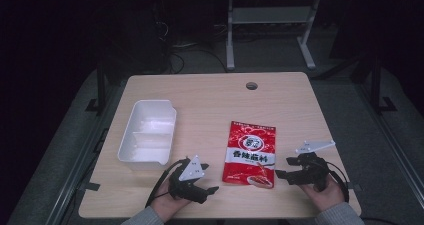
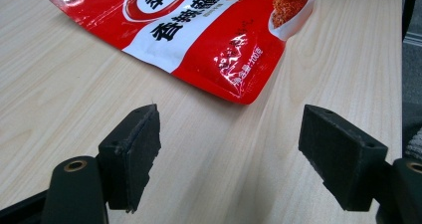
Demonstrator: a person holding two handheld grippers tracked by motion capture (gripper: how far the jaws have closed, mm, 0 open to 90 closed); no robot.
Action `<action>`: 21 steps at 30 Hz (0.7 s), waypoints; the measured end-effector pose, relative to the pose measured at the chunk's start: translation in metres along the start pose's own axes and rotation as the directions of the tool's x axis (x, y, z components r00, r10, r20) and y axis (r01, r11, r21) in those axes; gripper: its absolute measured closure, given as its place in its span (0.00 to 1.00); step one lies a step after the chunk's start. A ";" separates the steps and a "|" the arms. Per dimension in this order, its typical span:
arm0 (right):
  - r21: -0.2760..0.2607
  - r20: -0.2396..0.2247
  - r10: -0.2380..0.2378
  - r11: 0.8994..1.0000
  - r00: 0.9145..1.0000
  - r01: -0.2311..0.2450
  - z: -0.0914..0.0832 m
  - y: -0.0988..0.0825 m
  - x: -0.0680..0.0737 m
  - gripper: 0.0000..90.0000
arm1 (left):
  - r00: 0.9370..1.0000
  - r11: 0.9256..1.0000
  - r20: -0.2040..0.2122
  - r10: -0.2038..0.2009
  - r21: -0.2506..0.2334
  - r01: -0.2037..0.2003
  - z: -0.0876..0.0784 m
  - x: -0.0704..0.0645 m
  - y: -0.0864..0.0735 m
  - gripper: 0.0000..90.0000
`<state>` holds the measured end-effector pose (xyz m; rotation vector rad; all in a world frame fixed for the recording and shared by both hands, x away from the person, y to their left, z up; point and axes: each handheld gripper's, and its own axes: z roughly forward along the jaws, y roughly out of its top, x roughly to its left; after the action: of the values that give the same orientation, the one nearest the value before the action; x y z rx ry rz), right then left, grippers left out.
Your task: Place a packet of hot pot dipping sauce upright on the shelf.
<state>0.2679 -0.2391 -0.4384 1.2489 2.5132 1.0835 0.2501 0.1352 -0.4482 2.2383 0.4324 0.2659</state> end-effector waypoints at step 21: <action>-0.008 -0.025 0.046 0.999 0.999 -0.046 0.002 0.025 -0.018 0.27 | 0.999 0.999 0.032 0.023 0.035 -0.024 0.027 0.005 0.026 0.54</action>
<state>0.2968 -0.2416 -0.4264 1.3047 2.5071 1.1252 0.2689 0.1028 -0.4448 2.2802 0.3967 0.2367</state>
